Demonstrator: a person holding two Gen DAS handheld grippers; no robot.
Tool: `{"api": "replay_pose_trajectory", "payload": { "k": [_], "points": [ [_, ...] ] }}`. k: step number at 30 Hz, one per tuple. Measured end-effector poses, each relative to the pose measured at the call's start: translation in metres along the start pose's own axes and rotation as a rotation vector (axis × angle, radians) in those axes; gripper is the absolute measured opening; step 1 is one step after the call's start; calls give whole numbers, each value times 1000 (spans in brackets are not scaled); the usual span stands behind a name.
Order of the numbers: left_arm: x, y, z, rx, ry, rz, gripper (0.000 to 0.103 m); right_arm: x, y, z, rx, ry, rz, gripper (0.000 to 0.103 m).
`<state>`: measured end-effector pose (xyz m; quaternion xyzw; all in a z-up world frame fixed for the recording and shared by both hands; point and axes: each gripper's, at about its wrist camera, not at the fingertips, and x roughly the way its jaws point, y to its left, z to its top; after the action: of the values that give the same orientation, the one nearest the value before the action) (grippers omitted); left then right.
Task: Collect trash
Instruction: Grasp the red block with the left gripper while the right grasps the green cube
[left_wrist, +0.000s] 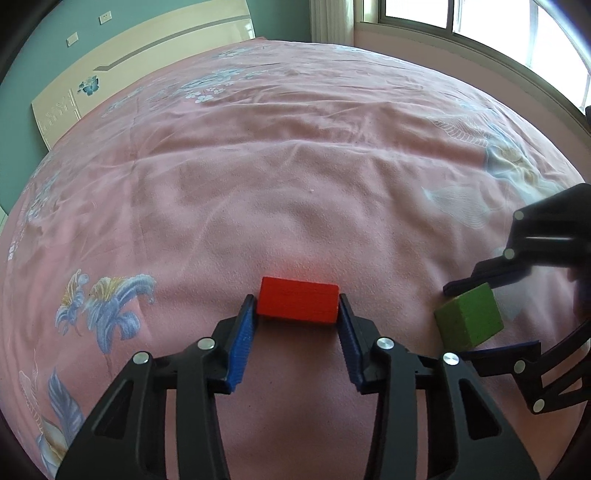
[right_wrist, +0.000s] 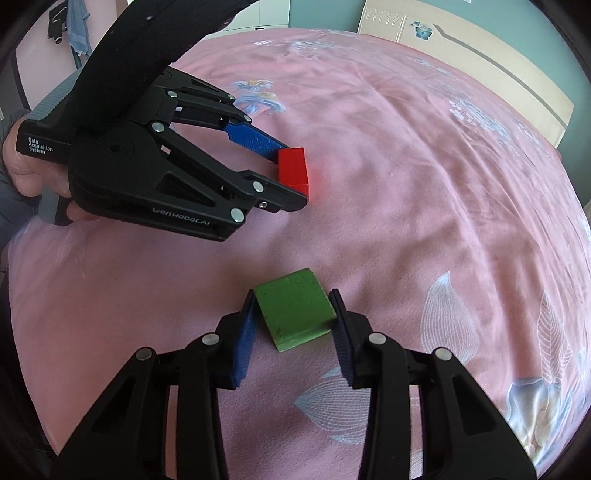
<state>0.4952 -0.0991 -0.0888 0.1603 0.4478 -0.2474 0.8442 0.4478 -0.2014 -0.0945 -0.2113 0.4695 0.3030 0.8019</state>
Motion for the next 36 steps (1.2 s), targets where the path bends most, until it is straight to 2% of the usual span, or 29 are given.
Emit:
{"api": "replay_pose_trajectory", "payload": {
  "k": [13,24,36],
  "points": [
    [-23,-12,-23,1,4,24,43,-8,3,-7,35,-8,-11,39],
    [-63,-27,-72,-7,12,53,43,-38,26,-41,58,-19,-33,39],
    [-127,-43,-138,-31,12,96,43,-102,77,-78,63,-68,-61,39]
  ]
}}
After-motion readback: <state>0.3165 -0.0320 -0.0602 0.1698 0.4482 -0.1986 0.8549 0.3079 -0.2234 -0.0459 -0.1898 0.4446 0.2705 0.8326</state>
